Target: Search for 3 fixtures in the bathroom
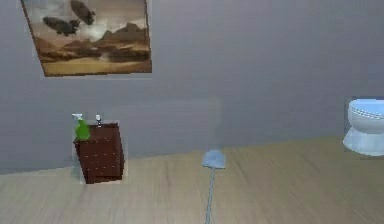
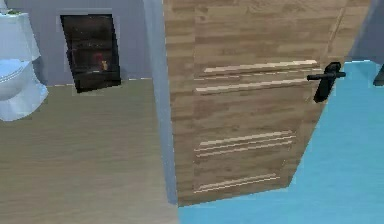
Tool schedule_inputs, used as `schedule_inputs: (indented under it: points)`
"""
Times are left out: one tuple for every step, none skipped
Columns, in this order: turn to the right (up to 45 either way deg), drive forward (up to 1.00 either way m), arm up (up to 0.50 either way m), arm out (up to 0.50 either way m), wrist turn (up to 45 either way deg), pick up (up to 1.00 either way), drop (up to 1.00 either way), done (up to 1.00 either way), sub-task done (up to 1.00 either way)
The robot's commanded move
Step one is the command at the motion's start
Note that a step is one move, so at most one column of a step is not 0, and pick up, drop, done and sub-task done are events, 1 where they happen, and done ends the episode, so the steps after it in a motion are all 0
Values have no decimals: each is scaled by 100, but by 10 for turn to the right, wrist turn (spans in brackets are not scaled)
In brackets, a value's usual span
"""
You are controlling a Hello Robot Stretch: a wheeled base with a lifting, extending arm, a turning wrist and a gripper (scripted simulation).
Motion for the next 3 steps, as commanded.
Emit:
schedule_inputs:
  points:
    - [390, 0, 0, 0, 0, 0, 0, 0, 0]
    - [0, 75, 0, 0, 0, 0, 0, 0, 0]
    - [390, 0, 0, 0, 0, 0, 0, 0, 0]
